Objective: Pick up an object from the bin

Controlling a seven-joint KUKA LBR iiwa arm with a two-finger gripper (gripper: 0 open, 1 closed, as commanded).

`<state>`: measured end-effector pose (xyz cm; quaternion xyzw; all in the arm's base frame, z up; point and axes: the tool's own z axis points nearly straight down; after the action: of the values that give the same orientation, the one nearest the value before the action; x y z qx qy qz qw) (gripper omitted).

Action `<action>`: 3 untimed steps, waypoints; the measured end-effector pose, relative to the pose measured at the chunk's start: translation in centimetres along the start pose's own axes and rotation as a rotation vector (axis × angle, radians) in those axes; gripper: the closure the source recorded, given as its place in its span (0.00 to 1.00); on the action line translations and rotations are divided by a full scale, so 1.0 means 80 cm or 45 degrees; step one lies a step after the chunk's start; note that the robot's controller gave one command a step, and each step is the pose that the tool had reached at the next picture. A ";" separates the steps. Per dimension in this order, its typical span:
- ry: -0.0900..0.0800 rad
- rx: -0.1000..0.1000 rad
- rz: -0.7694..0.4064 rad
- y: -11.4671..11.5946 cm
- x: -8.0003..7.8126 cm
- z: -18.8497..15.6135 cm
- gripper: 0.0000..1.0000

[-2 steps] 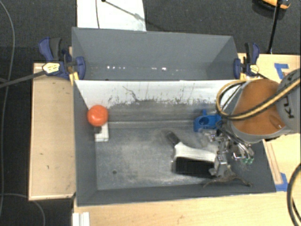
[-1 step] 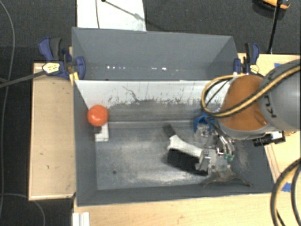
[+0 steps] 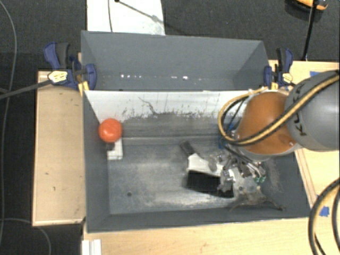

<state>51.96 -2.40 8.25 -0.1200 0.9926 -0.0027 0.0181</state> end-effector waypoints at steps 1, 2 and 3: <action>0.000 0.000 -0.002 0.000 0.000 0.000 1.00; -0.015 0.005 0.116 0.107 -0.031 0.007 1.00; 0.000 0.000 0.110 0.110 -0.027 0.013 0.00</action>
Offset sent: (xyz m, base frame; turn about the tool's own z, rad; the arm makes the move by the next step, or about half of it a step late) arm -0.0013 0.0906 -0.0125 0.0902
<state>51.98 6.63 7.19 -0.0768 0.9969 -0.0019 0.0183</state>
